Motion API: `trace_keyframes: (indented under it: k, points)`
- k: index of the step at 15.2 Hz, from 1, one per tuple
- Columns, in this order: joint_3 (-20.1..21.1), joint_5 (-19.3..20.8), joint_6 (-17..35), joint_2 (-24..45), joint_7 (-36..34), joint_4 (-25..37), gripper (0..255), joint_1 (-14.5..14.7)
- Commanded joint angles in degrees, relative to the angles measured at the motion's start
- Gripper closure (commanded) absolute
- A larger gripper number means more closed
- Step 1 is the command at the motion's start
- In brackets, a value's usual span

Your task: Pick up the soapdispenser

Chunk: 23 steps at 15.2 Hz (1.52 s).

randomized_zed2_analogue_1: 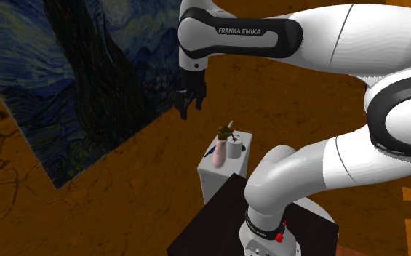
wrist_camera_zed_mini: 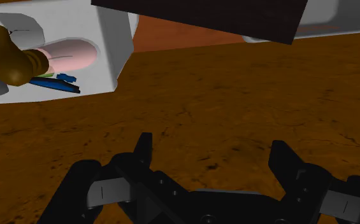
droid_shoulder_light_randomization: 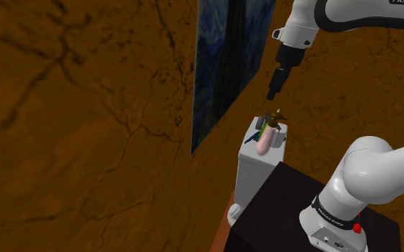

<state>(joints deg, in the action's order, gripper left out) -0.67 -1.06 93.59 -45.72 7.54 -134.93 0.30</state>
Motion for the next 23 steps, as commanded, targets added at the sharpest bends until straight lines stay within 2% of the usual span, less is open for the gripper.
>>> trace_keyframes:
  k: [1,12,18,23]
  points:
    - [0.0,0.0,0.0,0.0,0.0,0.0,0,0.0]
    - [-12.1,7.0,10.7,6.7,11.2,-5.4,0,-5.1]
    - [-19.0,9.5,17.1,13.9,17.4,-5.1,0,-7.2]
    - [-24.8,9.9,22.4,21.7,22.9,-3.0,0,-8.3]
